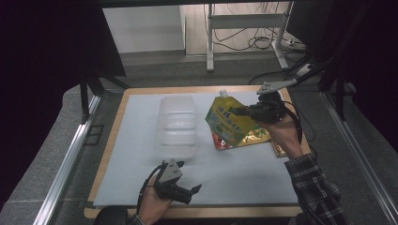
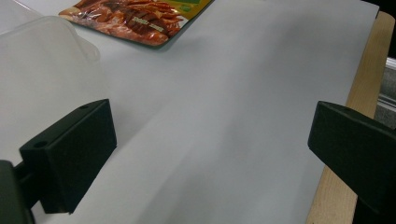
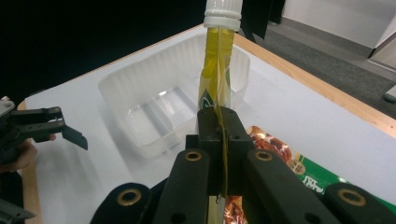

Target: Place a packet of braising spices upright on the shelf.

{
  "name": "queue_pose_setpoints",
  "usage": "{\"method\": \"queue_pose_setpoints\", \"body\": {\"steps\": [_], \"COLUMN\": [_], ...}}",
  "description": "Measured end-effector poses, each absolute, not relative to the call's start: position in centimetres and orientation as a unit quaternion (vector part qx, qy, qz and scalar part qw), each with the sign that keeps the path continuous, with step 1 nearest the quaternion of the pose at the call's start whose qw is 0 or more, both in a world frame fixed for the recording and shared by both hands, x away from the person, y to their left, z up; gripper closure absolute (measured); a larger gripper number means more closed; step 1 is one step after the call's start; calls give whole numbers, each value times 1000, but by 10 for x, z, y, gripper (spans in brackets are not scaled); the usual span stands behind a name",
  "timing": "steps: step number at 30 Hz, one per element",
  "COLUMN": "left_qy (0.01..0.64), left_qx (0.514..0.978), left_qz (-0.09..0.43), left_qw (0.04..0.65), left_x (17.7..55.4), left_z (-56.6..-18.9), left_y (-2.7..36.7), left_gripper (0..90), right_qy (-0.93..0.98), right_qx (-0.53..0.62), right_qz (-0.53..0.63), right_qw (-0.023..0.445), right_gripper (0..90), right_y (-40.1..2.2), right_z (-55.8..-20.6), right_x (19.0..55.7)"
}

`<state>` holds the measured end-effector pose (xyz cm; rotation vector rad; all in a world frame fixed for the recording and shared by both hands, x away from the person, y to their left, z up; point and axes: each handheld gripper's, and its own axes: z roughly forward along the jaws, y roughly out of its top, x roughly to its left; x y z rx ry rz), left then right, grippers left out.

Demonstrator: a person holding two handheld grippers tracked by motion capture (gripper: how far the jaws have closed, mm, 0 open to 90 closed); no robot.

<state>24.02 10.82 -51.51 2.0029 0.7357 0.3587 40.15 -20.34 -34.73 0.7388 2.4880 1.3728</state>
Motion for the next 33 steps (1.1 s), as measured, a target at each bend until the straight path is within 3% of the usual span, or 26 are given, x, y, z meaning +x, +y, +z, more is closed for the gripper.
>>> {"method": "queue_pose_setpoints", "body": {"steps": [33], "left_qy": [256], "left_qx": [831], "left_qz": [138], "left_qw": [475], "left_x": [236], "left_z": [-516], "left_y": [103], "left_gripper": [29], "right_qy": [841], "right_qx": [227], "right_qz": [480], "right_qw": [103], "right_gripper": [889], "right_y": [-160], "right_z": [-336], "right_x": [453]}}
